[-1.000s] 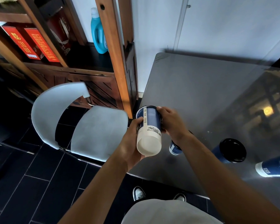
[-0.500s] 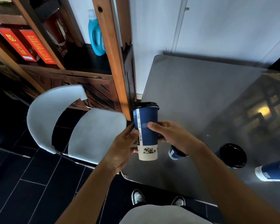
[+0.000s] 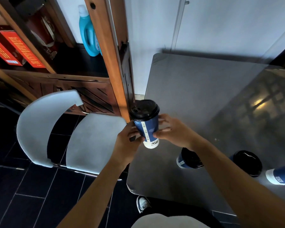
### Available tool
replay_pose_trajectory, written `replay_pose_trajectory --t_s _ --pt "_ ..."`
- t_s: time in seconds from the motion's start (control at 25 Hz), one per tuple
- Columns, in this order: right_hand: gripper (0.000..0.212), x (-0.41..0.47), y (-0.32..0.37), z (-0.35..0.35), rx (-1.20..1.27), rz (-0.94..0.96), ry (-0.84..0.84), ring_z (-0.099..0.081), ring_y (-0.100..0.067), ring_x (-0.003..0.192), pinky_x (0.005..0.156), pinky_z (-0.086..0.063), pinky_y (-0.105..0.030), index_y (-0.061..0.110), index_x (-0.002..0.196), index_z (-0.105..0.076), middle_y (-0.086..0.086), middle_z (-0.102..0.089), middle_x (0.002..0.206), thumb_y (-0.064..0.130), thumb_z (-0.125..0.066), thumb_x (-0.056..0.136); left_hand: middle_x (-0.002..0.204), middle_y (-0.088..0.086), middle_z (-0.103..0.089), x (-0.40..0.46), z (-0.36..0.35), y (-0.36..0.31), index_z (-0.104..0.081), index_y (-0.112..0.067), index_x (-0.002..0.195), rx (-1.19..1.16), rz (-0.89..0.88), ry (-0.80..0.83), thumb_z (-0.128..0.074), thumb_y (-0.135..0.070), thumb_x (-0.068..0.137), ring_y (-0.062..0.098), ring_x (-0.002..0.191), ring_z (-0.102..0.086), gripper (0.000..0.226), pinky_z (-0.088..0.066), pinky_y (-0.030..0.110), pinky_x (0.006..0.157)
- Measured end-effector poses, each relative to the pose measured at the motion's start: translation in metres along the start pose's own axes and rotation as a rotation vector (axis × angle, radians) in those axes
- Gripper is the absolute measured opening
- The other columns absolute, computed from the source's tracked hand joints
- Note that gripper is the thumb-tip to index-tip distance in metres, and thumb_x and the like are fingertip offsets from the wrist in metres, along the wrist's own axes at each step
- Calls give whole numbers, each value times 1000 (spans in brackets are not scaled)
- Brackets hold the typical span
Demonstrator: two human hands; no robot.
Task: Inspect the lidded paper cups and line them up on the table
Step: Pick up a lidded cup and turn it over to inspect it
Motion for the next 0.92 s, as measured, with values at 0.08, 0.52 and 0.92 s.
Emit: replay_pose_trajectory --t_s 0.08,0.52,0.92 --pt "67 13 -9 11 21 -32 -32 -73 -15 101 87 -61 -34 24 133 -49 -4 -64 127 3 -82 79 115 -2 -75 17 -4 -3 -62 -17 132 29 -18 19 -70 2 91 -4 104 -68 46 -55 10 87" --pt "75 156 -44 79 -121 20 -73 -72 -17 106 99 -57 -41 20 134 -59 0 -74 118 21 -85 64 118 -13 -72 170 -46 17 -60 -19 135 86 44 39 -67 8 86 7 121 -65 56 -53 29 103" --pt "75 242 -65 103 -165 139 -187 -57 -6 115 92 -42 -3 13 139 -57 3 -64 125 -5 -80 70 127 -5 -71 264 -57 69 -61 -23 132 66 125 14 -75 -4 89 14 126 -64 49 -50 49 110"
Point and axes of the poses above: each hand's wrist, its own x-axis towards the middle knuckle, its own z-axis out of the back of the hand, y = z × x, the point moved 9 cm from there along x, towards the middle knuckle
